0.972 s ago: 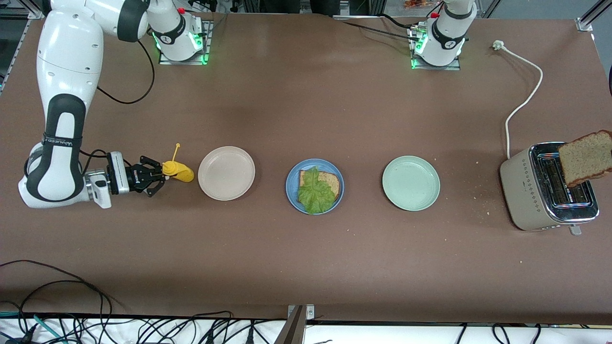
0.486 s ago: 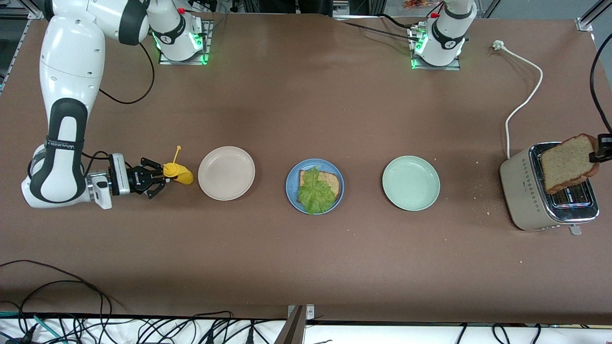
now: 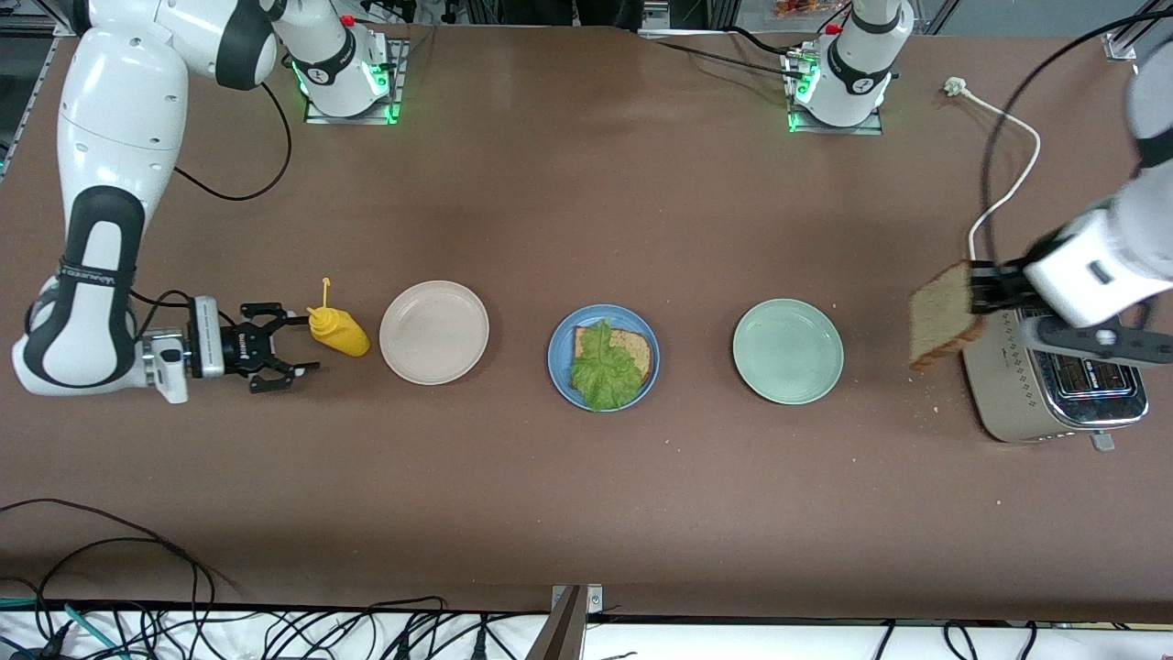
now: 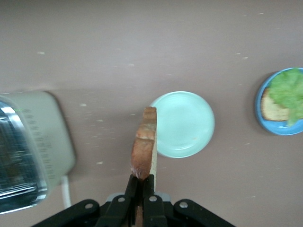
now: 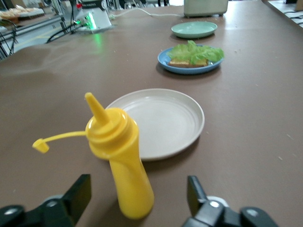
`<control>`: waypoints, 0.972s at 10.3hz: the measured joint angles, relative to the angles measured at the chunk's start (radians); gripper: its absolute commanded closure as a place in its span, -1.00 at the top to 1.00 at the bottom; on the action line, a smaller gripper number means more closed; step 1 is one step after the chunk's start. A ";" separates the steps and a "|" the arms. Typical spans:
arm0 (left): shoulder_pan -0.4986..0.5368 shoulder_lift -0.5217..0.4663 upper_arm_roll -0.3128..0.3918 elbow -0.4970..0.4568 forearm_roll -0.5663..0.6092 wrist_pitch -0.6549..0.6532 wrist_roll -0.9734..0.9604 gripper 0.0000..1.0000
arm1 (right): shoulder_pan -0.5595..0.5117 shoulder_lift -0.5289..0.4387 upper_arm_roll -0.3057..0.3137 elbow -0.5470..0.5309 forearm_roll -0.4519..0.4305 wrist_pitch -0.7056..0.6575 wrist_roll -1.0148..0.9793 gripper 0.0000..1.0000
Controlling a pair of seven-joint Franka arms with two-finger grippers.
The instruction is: Make sandwich in blue plate with both arms
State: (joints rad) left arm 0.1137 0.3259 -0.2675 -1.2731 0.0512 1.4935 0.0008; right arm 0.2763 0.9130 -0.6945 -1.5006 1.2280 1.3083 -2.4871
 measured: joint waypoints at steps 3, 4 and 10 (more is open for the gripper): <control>-0.072 -0.008 0.004 -0.151 -0.221 0.176 -0.106 -1.00 | -0.007 -0.007 -0.121 0.055 -0.023 -0.005 0.053 1.00; -0.086 -0.005 0.005 -0.199 -0.292 0.239 -0.141 -1.00 | -0.008 -0.012 -0.156 0.108 -0.039 -0.030 0.112 1.00; -0.262 0.138 0.012 -0.268 -0.676 0.522 -0.242 -1.00 | 0.028 -0.085 -0.258 0.315 -0.087 -0.153 0.746 1.00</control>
State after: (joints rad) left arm -0.1480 0.4642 -0.2552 -1.5406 -0.6247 2.0154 -0.2411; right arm 0.3048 0.8282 -0.9528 -1.1854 1.1409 1.1553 -1.7415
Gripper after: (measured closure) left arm 0.925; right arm 0.000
